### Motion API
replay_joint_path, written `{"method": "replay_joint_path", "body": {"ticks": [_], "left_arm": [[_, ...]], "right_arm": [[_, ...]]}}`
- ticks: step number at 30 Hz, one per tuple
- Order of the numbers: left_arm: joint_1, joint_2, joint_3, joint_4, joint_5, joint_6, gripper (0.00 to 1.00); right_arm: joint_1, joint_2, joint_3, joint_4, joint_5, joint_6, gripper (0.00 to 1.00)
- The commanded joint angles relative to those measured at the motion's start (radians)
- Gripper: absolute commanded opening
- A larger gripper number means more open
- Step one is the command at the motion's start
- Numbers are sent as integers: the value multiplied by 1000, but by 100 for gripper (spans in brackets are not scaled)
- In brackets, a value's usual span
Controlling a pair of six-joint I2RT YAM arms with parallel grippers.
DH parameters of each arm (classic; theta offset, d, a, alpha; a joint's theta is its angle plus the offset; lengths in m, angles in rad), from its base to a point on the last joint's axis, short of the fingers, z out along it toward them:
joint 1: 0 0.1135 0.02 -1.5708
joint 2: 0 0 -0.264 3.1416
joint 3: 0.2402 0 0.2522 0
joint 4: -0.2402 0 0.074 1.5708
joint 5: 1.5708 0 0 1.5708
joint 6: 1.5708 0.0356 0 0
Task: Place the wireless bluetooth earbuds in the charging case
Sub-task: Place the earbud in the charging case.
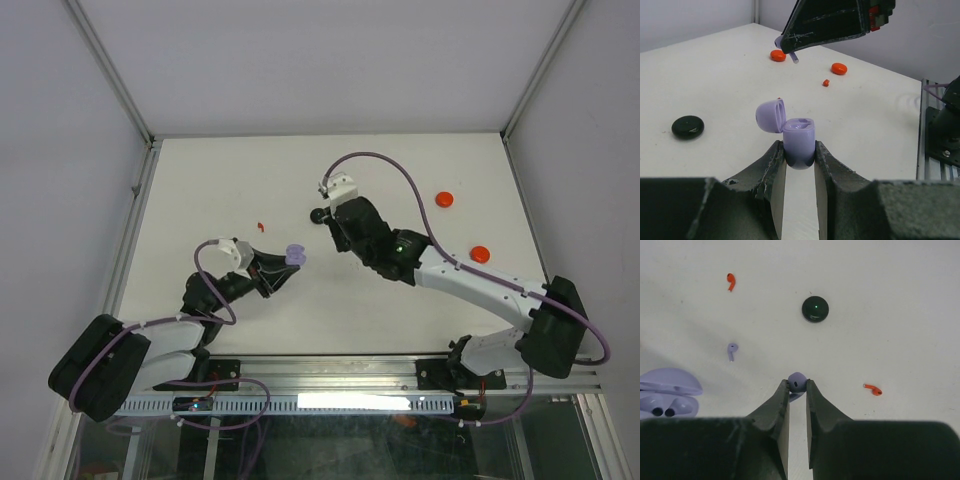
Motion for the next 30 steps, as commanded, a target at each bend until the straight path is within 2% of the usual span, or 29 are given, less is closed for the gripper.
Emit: {"method": "replay_joint_path", "body": {"ticks": [1,9,15,23,30], "left_arm": [[9,-14,-44,207,62,13,0],[8,-13,-85,333,142,65,5],[7,-20,-90,382,215,75,5],[5,-46,-93,382,233,78,5],[1,-52,-92,386,228,66,5]], "right_arm": [[97,-94,-18,64,134,-60,7],[272,-168,-79,203,190,-163,7],[380,-200,-146,335,192,-244,8],[437,-207,-197,454,196,-297,7],[445,-168,-202,482,222,-306,8]]}}
